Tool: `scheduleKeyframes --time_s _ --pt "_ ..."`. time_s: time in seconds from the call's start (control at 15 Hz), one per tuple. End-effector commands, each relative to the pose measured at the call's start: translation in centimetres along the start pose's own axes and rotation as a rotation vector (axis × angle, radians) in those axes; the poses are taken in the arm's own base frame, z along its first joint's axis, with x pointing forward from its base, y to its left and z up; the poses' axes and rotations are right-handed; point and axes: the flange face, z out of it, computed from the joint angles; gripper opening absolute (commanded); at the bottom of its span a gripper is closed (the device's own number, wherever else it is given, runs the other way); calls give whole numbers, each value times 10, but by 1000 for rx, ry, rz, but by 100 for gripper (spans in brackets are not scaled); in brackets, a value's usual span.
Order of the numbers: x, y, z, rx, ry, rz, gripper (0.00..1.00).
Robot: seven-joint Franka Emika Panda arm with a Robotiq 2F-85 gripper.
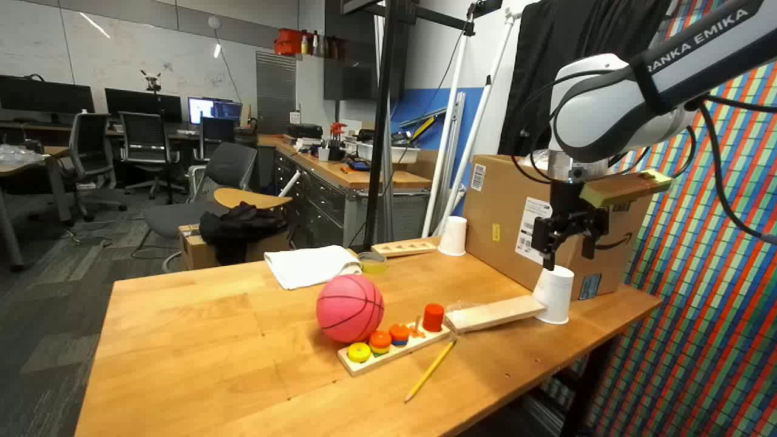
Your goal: Move the ball
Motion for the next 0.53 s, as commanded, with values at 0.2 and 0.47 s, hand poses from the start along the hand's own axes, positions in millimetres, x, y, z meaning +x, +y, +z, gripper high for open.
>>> scheduleKeyframes --time_s 0.2,0.47 --pt "3 2 -6 -1 13 4 100" --pt "3 2 -7 -1 14 4 100"
